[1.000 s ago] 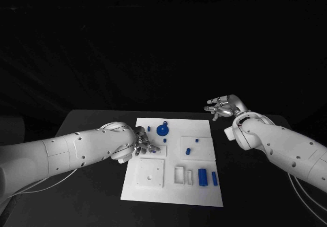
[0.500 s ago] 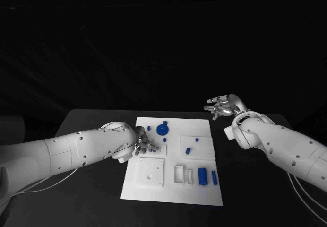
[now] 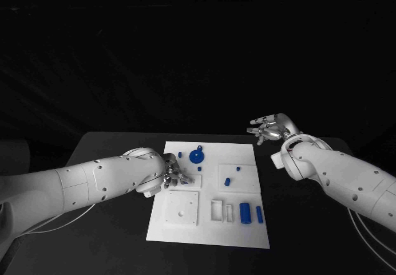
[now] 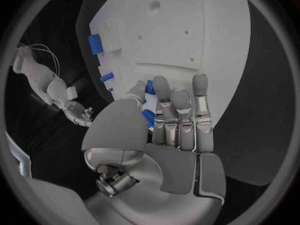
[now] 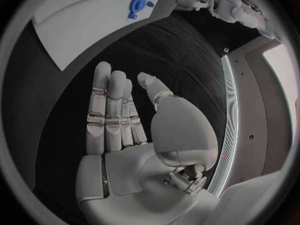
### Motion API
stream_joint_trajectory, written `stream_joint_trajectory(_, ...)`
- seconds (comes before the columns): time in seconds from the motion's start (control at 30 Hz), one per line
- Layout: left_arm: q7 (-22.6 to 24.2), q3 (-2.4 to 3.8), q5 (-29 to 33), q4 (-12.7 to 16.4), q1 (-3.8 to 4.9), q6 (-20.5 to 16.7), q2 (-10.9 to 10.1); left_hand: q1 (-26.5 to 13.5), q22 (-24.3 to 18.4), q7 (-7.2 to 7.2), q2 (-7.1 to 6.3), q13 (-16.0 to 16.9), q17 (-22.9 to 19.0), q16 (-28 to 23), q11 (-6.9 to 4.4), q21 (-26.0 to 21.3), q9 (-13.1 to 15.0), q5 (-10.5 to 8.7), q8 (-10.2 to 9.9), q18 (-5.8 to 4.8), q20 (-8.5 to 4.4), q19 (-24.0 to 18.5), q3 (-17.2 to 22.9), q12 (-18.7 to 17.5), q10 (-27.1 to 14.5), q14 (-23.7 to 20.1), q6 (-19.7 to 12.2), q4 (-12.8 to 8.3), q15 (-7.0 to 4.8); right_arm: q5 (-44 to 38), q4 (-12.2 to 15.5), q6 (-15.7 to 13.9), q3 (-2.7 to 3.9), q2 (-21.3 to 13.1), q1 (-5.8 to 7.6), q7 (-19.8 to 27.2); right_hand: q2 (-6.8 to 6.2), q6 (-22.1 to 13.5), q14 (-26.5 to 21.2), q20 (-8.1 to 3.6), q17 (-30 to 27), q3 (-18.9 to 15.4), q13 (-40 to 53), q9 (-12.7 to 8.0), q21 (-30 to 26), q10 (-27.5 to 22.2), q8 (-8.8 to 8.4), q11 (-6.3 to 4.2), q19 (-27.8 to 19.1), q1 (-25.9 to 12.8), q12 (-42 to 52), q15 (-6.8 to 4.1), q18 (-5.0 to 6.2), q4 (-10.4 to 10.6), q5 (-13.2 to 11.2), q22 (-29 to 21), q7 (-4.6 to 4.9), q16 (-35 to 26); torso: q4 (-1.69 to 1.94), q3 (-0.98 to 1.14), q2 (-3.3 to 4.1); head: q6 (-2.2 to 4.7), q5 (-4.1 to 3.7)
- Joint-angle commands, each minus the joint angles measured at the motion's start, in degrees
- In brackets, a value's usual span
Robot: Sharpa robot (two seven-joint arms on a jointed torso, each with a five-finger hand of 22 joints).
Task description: Assemble the parts on the task board
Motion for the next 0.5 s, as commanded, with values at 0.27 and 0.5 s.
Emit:
stream_joint_trajectory(0.27,1.3,-0.05,1.4,0.1,-0.10,1.0,0.1,3.5,1.0,-0.18,2.91,-0.2,-0.2,0.1,0.46,-0.3,-1.1,5.24,-0.2,-0.81,0.07,0.2,-1.1,-0.5,0.3,-0.6,-0.6,-3.4,-0.05,0.1,-0.1,0.6,0.02,0.2,-0.21,0.3,0.01,-0.3,0.2,0.37,0.1,0.1,0.0,-0.1,0.3,-0.4,-0.18,-0.06,1.2,-0.5,0.3,0.20,0.35,0.4,0.4,-0.1,-0.01,-0.3,0.02,0.01,0.00,-0.07,0.09)
stream_joint_trajectory(0.5,2.2,-0.05,2.2,0.6,-0.14,-0.2,-0.2,6.7,1.1,-0.10,5.41,-0.4,-0.3,0.1,0.54,-0.2,-2.7,8.00,-0.2,-0.66,0.19,0.2,-0.6,-0.8,0.5,-0.5,-1.3,-6.4,0.03,0.1,-0.1,0.7,0.02,0.1,-0.27,0.3,-0.01,-0.3,0.2,0.37,0.1,0.2,0.0,-0.1,0.3,-0.5,-0.18,-0.07,1.2,-0.6,0.3,0.20,0.35,0.5,0.7,-0.2,-0.02,-0.3,0.01,-0.01,-0.01,-0.10,0.05)
